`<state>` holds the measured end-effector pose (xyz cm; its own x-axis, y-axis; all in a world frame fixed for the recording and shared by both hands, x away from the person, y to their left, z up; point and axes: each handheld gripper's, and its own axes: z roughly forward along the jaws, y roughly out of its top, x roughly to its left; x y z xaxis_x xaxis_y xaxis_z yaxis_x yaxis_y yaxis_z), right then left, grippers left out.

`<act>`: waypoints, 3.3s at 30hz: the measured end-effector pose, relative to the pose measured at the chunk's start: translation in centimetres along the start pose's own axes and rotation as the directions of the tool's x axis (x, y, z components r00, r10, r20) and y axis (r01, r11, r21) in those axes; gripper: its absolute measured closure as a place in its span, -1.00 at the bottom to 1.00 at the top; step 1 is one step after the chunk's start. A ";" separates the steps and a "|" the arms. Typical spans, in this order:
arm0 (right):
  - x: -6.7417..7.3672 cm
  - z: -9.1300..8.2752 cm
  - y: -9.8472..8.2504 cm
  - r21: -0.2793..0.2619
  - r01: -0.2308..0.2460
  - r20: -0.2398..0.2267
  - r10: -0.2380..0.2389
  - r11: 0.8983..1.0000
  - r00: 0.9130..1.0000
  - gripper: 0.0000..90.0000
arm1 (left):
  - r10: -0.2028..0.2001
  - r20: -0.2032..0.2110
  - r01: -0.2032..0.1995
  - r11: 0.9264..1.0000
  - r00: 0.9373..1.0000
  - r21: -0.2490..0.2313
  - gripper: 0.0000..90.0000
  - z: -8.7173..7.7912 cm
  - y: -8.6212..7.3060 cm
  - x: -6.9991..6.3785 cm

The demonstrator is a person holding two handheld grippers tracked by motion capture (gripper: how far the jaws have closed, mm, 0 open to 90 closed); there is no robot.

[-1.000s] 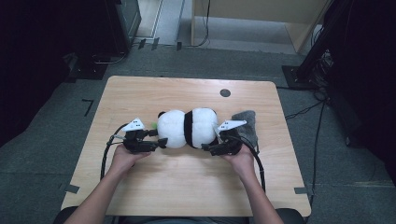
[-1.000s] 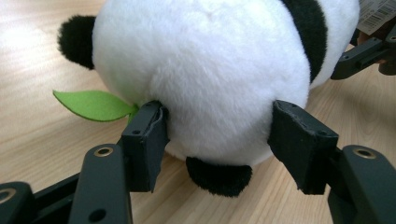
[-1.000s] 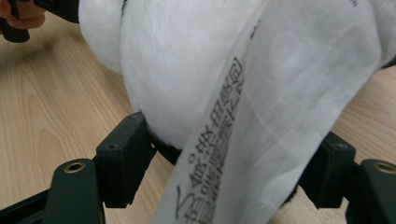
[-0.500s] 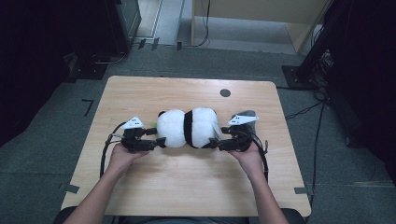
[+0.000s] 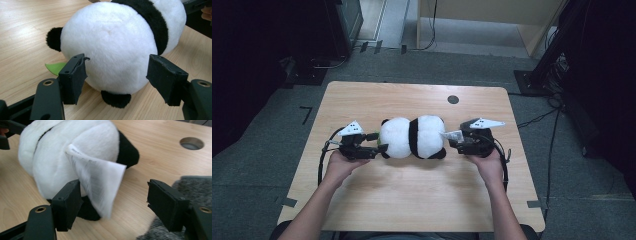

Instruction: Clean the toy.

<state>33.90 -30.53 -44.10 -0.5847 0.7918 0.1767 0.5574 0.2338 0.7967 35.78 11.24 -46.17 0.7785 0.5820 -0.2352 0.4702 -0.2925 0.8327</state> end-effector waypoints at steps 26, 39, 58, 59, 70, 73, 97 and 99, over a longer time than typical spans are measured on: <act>-6.1 -2.1 -2.1 -0.030 -0.107 0.192 0.111 0.994 0.975 -0.30 | 0.007 0.001 -0.007 1.000 1.000 -0.001 -0.33 1.2 1.0 0.4; -8.2 -0.1 -3.9 0.023 -0.177 0.221 0.168 0.984 0.961 -0.06 | 0.037 -0.016 -0.038 0.999 0.999 -0.005 -0.37 1.3 1.1 0.2; -8.3 2.1 -5.1 0.103 -0.194 0.197 0.171 0.976 0.965 0.29 | 0.057 -0.026 -0.056 0.998 0.998 0.011 -0.56 3.1 0.7 1.1; -8.4 2.1 -5.1 0.103 -0.198 0.191 0.176 0.975 0.966 0.29 | 0.050 -0.023 -0.050 0.999 0.998 0.013 -0.57 3.2 0.7 1.2; -8.2 2.0 -5.1 0.111 -0.225 0.187 0.202 0.968 0.961 0.67 | 0.026 0.001 -0.026 0.999 1.000 0.027 -0.46 3.4 -0.1 1.5; -7.4 1.8 -4.6 0.119 -0.231 0.221 0.201 0.966 0.954 0.71 | 0.019 0.006 -0.019 0.999 1.000 0.028 -0.35 3.3 -0.2 1.5; -1.9 -2.2 4.3 -0.004 -0.108 0.102 0.108 0.994 0.989 0.71 | 0.007 -0.007 -0.007 1.000 1.000 -0.001 -0.39 3.1 -0.7 1.3; -1.4 -2.1 4.9 -0.002 -0.100 0.088 0.100 0.995 0.991 0.70 | 0.005 -0.007 -0.005 1.000 1.000 -0.004 -0.40 3.1 -0.7 1.3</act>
<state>36.15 -31.67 -39.21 -0.4723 0.8575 0.2040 0.6119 0.1523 0.7762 37.73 9.83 -48.60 0.7782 0.5854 -0.2274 0.4642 -0.2923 0.8361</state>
